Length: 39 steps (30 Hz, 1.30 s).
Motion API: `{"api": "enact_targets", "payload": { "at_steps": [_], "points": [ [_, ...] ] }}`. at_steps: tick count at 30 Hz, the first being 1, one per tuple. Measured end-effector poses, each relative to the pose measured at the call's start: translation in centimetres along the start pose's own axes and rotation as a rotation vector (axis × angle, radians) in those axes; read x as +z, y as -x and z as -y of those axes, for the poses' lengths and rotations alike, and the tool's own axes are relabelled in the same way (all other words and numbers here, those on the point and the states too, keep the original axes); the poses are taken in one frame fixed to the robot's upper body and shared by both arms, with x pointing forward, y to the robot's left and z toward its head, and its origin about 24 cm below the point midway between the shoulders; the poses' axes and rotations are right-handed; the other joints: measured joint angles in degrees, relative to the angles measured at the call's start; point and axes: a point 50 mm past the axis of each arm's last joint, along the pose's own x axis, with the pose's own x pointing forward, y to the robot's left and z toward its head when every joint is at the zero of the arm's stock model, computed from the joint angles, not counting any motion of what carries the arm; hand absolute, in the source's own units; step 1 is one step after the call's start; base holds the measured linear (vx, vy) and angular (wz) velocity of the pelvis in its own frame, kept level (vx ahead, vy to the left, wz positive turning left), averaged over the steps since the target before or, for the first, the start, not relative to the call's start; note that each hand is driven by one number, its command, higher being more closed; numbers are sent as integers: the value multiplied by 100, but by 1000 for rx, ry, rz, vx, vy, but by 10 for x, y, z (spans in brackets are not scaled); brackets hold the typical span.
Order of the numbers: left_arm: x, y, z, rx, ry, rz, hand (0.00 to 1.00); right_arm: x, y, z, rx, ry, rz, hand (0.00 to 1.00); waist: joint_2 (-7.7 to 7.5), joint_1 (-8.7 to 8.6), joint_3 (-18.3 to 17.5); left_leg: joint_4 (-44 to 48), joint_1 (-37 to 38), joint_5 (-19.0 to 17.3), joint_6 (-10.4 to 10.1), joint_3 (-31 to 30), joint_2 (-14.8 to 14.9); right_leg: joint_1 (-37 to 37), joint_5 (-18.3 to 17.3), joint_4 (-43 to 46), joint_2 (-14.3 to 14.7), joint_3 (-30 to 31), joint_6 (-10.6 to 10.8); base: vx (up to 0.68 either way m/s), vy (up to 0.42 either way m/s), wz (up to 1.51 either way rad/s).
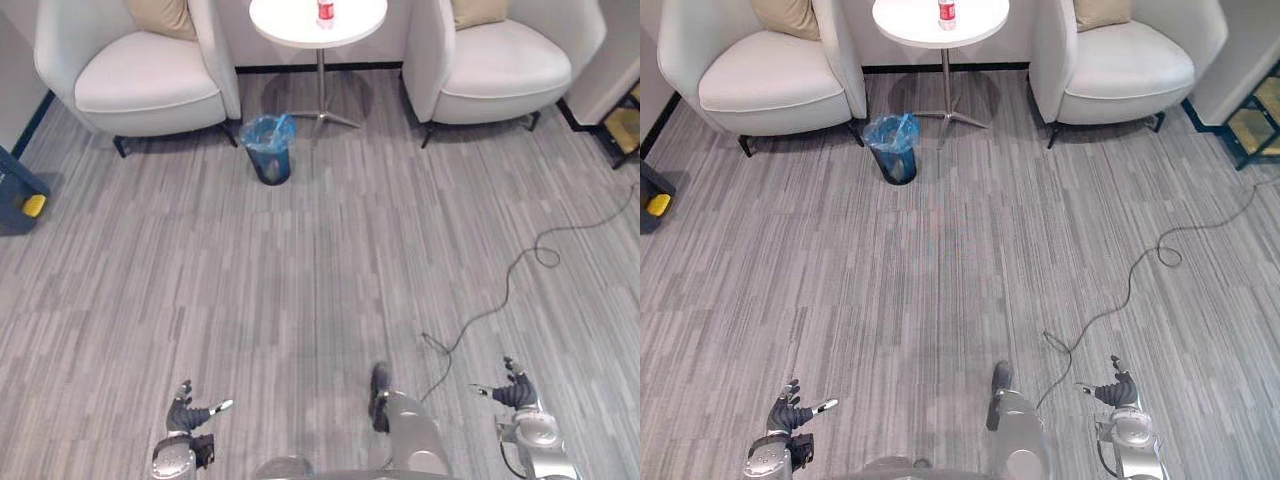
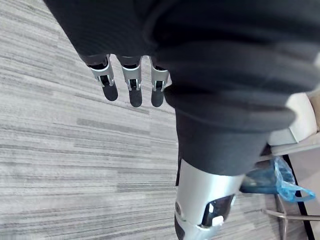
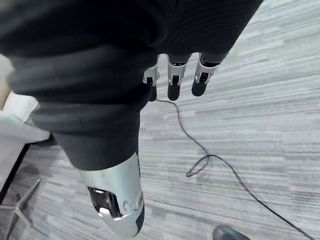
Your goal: Gather rubbish on tea table into small bin, then transfer packed bag to large trash can.
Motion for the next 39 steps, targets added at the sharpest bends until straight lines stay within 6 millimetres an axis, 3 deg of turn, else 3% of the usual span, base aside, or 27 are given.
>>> {"api": "enact_targets", "payload": {
  "at_steps": [1, 4, 6, 7, 9, 10, 11, 12, 13, 15, 16, 18, 20, 22, 23, 24, 26, 27, 29, 30, 31, 33, 34, 35, 37, 38, 39],
  "points": [
    [4, -1, 1, -3, 4, 13, 0, 3, 2, -7, -4, -47, 14, 0, -22, 125, 74, 906, -516, -140, 215, 139, 182, 624, -61, -413, 119, 41, -61, 533, -204, -12],
    [9, 0, 6, -10, 18, 35, 0, 12, 5, -15, 16, -80, 56, 0, -182, 287, 130, 765, -1394, -242, 373, 436, 91, 1298, -90, -1064, 144, 149, -63, 413, -126, -14],
    [9, 1, 10, -19, 28, 37, 0, 14, 4, -17, 19, -81, 61, 0, -254, 427, 164, -350, -1890, -279, 439, 597, -173, 1594, -186, -1317, 112, 278, 19, 530, -11, -29],
    [8, 1, 13, -26, 30, 32, 0, 16, 2, -18, 22, -83, 60, 0, -291, 537, 189, -1674, -2079, -172, 337, 600, -488, 1802, -346, -1388, 27, 394, 137, 624, 111, -38],
    [3, 4, 12, -24, 29, 17, 0, 11, 1, -19, 17, -85, 34, 0, -312, 681, 195, -3391, -1984, 351, 264, 483, -832, 2093, -615, -1431, -65, 590, 326, 611, 188, -51],
    [-2, 6, 11, -19, 26, 1, 0, 8, 1, -18, 15, -80, 24, 0, -315, 750, 195, -3696, -1971, 420, 263, 389, -867, 2172, -739, -1432, -53, 682, 379, 593, 253, -89],
    [-13, 10, 3, 4, 18, -34, 0, 1, 4, -27, 28, -75, -8, 0, -410, 861, 65, -3225, -2039, 882, 414, 221, -984, 2282, -1167, -1145, -206, 936, 525, 489, 217, -79],
    [-16, 11, 1, 13, 8, -45, 0, -2, 5, -31, 37, -72, -17, 0, -544, 904, -12, -3009, -2071, 852, 463, 244, -1062, 2213, -1331, -884, -364, 1007, 622, 661, 245, -83],
    [-22, 12, 3, 16, 7, -71, 0, -4, 5, -34, 49, -65, -26, 0, -660, 892, -70, -2655, -2048, 602, 766, 383, -1109, 1873, -1472, 116, -603, 1129, 859, 794, 292, -42],
    [-29, 13, 5, 8, -4, -103, 0, -6, 5, -38, 64, -51, -40, 0, -724, 755, -56, -2434, -1671, 130, 934, 490, -1223, 1137, -966, 2254, -906, 1311, 1607, 791, 299, -21],
    [-30, 12, 4, 5, -20, -113, 0, -7, 5, -41, 75, -38, -45, 0, -759, 713, -18, -2430, -1227, -140, 1044, 533, -1322, 679, -867, 3578, -1094, 1363, 1815, 523, 155, -3],
    [-30, 12, 4, 2, -28, -112, 0, -9, 6, -43, 86, -19, -49, 0, -671, 591, 25, -2587, -478, -467, 1104, 557, -1338, 270, -972, 4320, -1188, 1107, 1348, 570, 135, -2],
    [-27, 11, 1, 13, -34, -101, 0, -7, 7, -50, 117, 23, -34, 0, -609, 510, 38, -2982, 141, -610, 1071, 587, -1338, -284, -1083, 4046, -1179, 735, 1135, 596, 73, -3],
    [-19, 6, 1, 22, -35, -77, 0, -3, 5, -52, 128, 41, -21, 0, -561, 422, 65, -3404, 709, -691, 1037, 467, -1299, -891, -1036, 2369, -949, 414, 1012, 710, 4, 30],
    [-16, 3, 3, 19, -32, -67, 0, -8, 6, -49, 123, 62, -39, 0, -556, 365, 71, -3582, 965, -707, 1004, 336, -1279, -968, -656, 1040, -750, 470, 928, 610, -38, 55],
    [-14, 3, 3, 18, -31, -64, 0, -11, 6, -47, 118, 65, -46, 0, -558, 302, 69, -3628, 1065, -739, 946, 269, -1273, -959, -342, 470, -658, 562, 898, 505, -57, 76],
    [-12, 1, 6, 12, -24, -61, 0, -19, 9, -41, 100, 72, -74, 0, -546, 154, 61, -3592, 1397, -937, 596, -178, -1122, -788, 1132, -223, -335, 998, 695, 606, -133, 88],
    [-13, 1, 13, 1, -14, -68, 0, -19, 8, -37, 92, 79, -75, 0, -370, 168, 37, -3475, 1396, -977, 532, -268, -975, -765, 1033, -128, -244, 906, 654, 772, -187, 58],
    [-14, 1, 19, -12, -9, -75, 0, -10, 4, -38, 89, 66, -45, 0, -294, 148, 42, -2237, 859, -492, 116, -296, -812, -635, 551, 184, -275, 704, 544, 656, -181, 38],
    [-13, 2, 25, -22, 5, -77, 0, -10, 6, -37, 88, 58, -38, 0, -236, 189, 121, -947, 322, 115, 129, -217, -607, -136, 417, -61, -269, 593, 504, 548, -165, 52],
    [-14, 3, 29, -31, 10, -80, 0, -10, 9, -39, 90, 43, -33, 0, -232, 267, 162, 99, -122, 57, 280, -10, -274, 381, 340, -362, -193, 532, 452, 507, -122, 38],
    [-11, 2, 32, -39, 5, -72, 0, -5, 11, -45, 93, -6, -11, 0, -286, 417, 196, 462, -717, -303, 414, 299, -132, 1023, 270, -821, -219, 451, 458, 524, -92, 22],
    [-9, 1, 33, -45, 3, -65, 0, -3, 11, -46, 92, -15, -1, 0, -371, 469, 212, 202, -1001, -368, 505, 456, -172, 1236, 223, -1021, -274, 430, 498, 430, -33, 20],
    [-8, 1, 35, -48, 6, -63, 0, 1, 8, -45, 83, -30, 6, 0, -335, 506, 200, -530, -1334, -381, 535, 600, -232, 1392, 177, -1150, -313, 396, 568, 402, 44, 13],
    [-10, 2, 35, -49, 6, -70, 0, 4, 6, -40, 61, -45, 10, 0, -287, 540, 216, -1915, -1545, -198, 398, 714, -409, 1522, -30, -1144, -396, 331, 761, 450, 154, 10],
    [-13, 2, 34, -46, 1, -83, 0, -3, 5, -34, 33, -41, -18, 0, -172, 606, 245, -2908, -1455, 856, 602, 701, -515, 1733, -283, -1083, -403, 332, 966, 351, 174, -1],
    [-13, 2, 33, -42, -1, -83, 0, -8, 6, -37, 38, -41, -40, 0, -289, 641, 274, -2969, -1314, 824, 723, 776, -650, 1800, -345, -1054, -487, 408, 993, 521, 230, 17]
  ]
}}
